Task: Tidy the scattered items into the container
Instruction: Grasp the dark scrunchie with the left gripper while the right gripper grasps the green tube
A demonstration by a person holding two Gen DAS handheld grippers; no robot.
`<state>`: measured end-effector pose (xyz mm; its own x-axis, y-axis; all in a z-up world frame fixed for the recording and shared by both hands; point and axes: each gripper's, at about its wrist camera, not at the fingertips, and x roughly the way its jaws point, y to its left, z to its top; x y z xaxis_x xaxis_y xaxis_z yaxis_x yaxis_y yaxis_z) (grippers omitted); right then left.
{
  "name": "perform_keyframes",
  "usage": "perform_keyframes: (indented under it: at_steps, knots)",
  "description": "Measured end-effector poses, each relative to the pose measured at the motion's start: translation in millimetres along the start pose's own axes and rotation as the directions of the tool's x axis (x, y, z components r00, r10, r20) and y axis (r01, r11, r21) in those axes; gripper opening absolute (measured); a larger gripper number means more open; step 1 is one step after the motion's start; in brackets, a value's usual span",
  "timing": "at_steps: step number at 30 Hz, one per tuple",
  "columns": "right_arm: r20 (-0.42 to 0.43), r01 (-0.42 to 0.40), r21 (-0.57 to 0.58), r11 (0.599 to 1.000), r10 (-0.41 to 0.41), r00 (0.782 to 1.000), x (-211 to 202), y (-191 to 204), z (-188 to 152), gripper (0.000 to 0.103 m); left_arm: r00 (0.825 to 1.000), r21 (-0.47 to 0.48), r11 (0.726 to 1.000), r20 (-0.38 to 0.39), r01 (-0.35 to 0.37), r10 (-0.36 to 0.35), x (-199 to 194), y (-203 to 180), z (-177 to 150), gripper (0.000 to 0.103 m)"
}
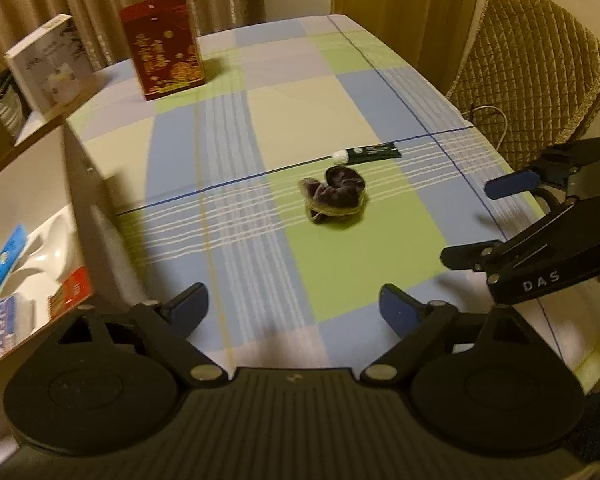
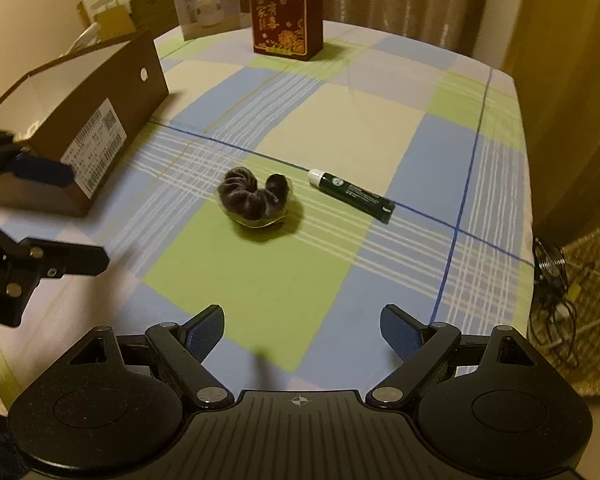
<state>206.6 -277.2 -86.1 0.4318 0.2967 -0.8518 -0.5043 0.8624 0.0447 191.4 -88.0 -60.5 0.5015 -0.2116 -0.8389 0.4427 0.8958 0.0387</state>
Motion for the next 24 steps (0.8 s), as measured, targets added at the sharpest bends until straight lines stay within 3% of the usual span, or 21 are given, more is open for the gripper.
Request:
perform_keyframes:
  at_steps: [4, 12, 22, 24]
  knots:
    - [-0.015, -0.035, -0.03, 0.999, 0.035, 0.999, 11, -18, 3, 0.091, 0.999, 0.022, 0.999, 0.013, 0.03, -0.03, 18, -5, 12, 0.079]
    - [-0.031, -0.118, -0.154, 0.981, 0.115, 0.993, 35, -50, 20, 0.09, 0.997, 0.024, 0.996, 0.017, 0.081, -0.081, 56, -15, 37, 0.079]
    - [-0.025, -0.168, -0.19, 0.967, 0.166, 0.986, 54, -75, 46, 0.09, 0.997, -0.036, 0.996, 0.008, 0.081, -0.081, 106, -18, 69, 0.078]
    - [-0.025, -0.177, -0.218, 0.96, 0.176, 0.984, 56, -74, 51, 0.09, 0.997, -0.053, 0.995, -0.007, 0.083, -0.083, 115, -16, 72, 0.065]
